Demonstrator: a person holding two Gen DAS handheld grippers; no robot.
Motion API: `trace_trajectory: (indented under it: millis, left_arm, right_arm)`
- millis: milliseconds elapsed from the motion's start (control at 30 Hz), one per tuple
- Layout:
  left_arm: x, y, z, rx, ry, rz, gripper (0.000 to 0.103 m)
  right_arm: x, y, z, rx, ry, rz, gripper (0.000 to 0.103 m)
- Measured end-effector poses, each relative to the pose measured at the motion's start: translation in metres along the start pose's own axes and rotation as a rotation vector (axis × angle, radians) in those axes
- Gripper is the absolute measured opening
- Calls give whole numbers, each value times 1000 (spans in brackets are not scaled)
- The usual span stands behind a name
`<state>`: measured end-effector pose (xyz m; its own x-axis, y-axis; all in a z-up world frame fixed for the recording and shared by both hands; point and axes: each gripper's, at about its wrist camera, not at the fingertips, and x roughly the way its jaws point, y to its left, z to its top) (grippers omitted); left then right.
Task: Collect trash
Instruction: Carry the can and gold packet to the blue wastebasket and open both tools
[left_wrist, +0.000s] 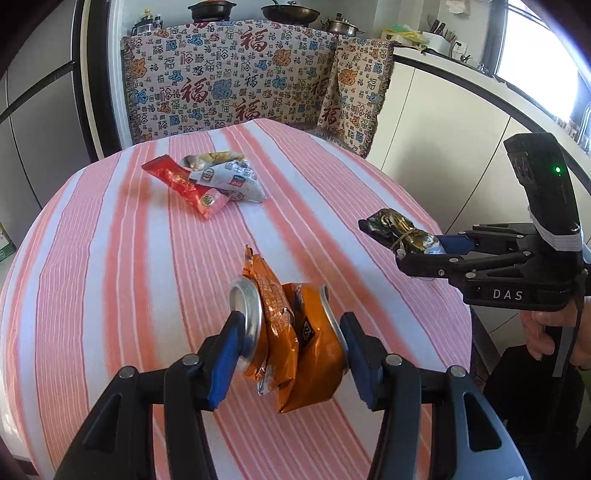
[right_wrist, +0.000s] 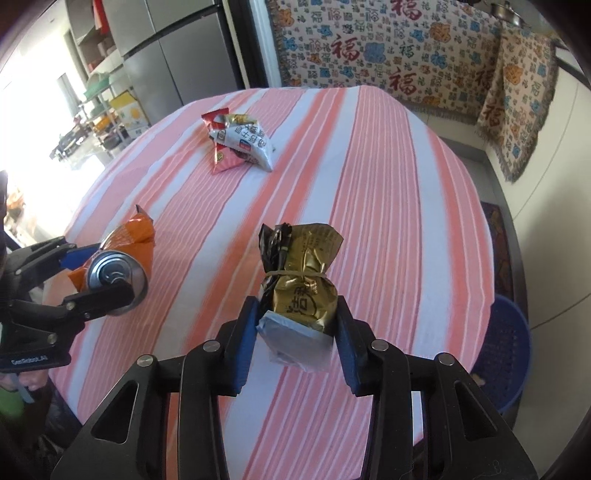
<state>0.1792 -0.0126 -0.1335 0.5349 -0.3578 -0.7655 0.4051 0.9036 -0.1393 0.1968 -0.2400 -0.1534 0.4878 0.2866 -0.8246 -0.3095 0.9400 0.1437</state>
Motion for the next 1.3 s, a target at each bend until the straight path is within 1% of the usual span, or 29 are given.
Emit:
trace_trajectory:
  millis: [133, 233, 400, 600, 700, 800, 900, 1067, 1300]
  left_arm:
    - [9, -34, 14, 43, 2, -32, 54]
    - [19, -67, 27, 80, 1, -71, 54]
    - [43, -128, 55, 147, 0, -149, 54]
    - [83, -187, 90, 216, 10, -266, 54]
    - [112, -215, 107, 244, 20, -308, 54]
    - [139, -241, 118, 270, 28, -329, 54]
    - [167, -257, 126, 271, 58, -345, 54]
    - [211, -277, 133, 272, 122, -345, 54]
    - [245, -291, 134, 295, 154, -324, 54]
  right_arm:
    - [-18, -27, -8, 51, -35, -3, 40]
    - [-39, -59, -14, 93, -68, -27, 40]
    - [-72, -128, -30, 187, -102, -107, 40]
    - [-91, -208, -51, 303, -108, -190, 40]
    - [-93, -241, -58, 343, -107, -219, 40]
    - [-90, -268, -63, 372, -104, -232, 40]
    - [-83, -289, -69, 392, -100, -237, 40]
    - [-66, -317, -78, 414, -73, -253, 40]
    - [-39, -342, -87, 433, -33, -265, 41]
